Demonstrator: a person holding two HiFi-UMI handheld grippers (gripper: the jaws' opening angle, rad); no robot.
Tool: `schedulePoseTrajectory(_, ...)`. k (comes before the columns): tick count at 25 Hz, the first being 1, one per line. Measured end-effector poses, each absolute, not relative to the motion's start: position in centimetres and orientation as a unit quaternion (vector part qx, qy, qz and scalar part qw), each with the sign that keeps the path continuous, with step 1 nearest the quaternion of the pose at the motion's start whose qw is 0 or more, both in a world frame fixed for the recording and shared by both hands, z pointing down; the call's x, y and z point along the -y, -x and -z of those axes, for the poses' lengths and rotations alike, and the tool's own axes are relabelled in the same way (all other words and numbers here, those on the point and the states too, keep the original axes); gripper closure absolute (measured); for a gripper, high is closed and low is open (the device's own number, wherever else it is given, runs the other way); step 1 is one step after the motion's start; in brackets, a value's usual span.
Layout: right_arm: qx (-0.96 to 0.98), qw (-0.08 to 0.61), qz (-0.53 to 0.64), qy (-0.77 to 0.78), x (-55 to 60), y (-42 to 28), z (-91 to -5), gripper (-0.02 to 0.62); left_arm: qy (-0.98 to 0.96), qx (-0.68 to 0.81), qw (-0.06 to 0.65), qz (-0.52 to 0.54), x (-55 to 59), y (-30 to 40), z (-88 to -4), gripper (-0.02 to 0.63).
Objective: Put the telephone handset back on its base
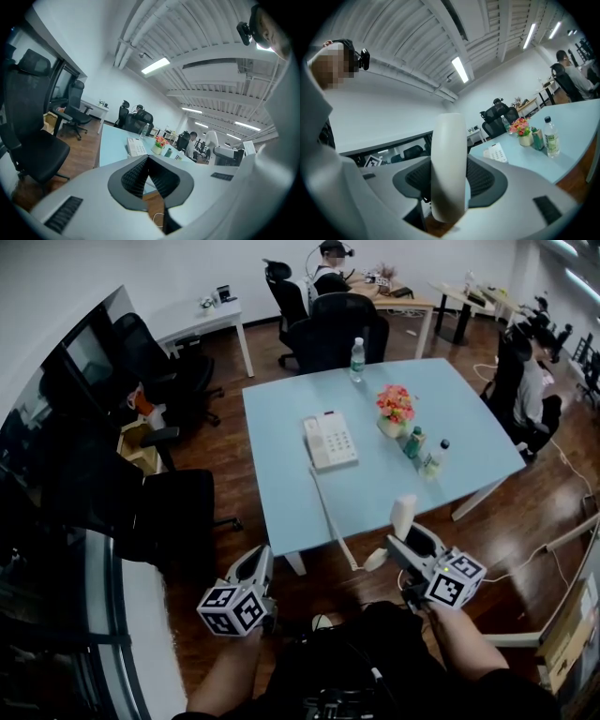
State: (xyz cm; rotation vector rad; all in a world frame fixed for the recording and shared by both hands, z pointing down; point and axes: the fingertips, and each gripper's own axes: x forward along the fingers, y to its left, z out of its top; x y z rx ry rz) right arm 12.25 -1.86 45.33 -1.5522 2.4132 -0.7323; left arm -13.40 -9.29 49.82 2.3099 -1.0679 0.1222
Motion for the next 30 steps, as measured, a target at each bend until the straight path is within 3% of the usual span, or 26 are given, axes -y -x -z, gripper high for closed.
schedulePoseTrajectory(30, -0.825, 0.092, 0.27, 0.488, 8.5, -8.1, -46.6, 0.354, -0.829, 0.459, 0.317, -0.045, 10.6, 19.1, -52.6, 0.606)
